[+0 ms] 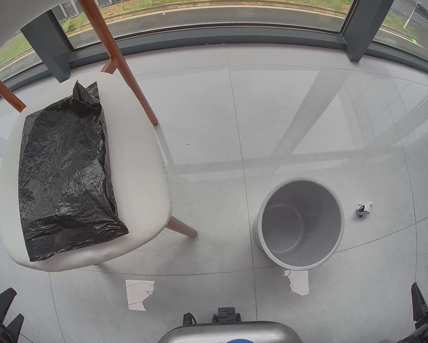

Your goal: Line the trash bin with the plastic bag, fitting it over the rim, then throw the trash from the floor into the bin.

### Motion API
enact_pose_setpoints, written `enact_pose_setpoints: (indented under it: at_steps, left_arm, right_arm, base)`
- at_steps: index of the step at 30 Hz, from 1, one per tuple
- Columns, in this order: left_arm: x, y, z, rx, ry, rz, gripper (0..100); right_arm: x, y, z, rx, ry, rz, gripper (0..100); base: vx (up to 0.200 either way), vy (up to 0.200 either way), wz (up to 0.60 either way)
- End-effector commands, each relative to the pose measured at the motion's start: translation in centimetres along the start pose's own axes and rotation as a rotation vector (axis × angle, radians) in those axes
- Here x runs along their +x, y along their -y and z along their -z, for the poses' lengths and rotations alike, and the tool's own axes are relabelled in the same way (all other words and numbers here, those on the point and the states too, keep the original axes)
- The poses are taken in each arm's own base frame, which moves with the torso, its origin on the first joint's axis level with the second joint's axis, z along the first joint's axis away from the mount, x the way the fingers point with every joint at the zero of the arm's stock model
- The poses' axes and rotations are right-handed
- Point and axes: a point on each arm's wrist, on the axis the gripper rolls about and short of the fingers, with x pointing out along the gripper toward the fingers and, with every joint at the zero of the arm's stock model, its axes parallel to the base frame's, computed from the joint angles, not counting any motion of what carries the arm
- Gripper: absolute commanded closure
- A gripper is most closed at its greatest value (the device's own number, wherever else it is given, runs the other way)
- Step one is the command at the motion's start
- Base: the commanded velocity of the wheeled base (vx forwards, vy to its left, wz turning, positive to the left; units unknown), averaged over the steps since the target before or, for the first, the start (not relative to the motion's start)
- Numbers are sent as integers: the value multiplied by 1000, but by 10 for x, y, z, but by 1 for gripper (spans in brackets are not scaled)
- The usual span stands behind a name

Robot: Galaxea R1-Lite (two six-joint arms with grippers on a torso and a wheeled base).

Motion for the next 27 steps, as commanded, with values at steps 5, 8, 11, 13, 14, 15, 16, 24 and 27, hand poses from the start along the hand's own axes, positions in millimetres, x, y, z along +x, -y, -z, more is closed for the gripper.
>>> enact_pose_setpoints:
  at_steps: [5, 8, 11, 13, 14, 15, 16, 24, 27]
  left_arm:
    - [2, 14, -14, -57, -124, 24, 0]
    - [9, 21, -17, -50, -140, 12, 0]
    - [22, 25, -19, -26, -156, 11, 0]
    - [32, 26, -19, 32, -188, 14, 0]
    - [35, 29, -19, 51, -196, 12, 0]
    - [40, 32, -21, 73, -202, 5, 0]
    - [45, 36, -22, 90, -201, -3, 0]
    - [97, 59, -37, 111, -94, -122, 0]
    - [97, 59, -38, 111, -109, -100, 0]
  right_arm:
    - [1, 0, 5, 3, -13, -3, 0]
    - [1, 0, 5, 3, -16, -5, 0]
    - [2, 0, 5, 4, -26, -6, 0]
    - [2, 0, 5, 7, -26, -6, 0]
    - [2, 0, 5, 7, -24, -6, 0]
    - [2, 0, 5, 7, -24, -6, 0]
    - [2, 0, 5, 9, -27, -6, 0]
    - [4, 0, 4, 8, -46, -15, 0]
    - [5, 1, 4, 8, -64, -27, 0]
  base:
    - [0, 0, 0]
    - [0, 0, 0]
    - [0, 0, 0]
    - [0, 0, 0]
    - [0, 0, 0]
    - [0, 0, 0]
    - [0, 0, 0]
    - [0, 0, 0]
    - [0, 0, 0]
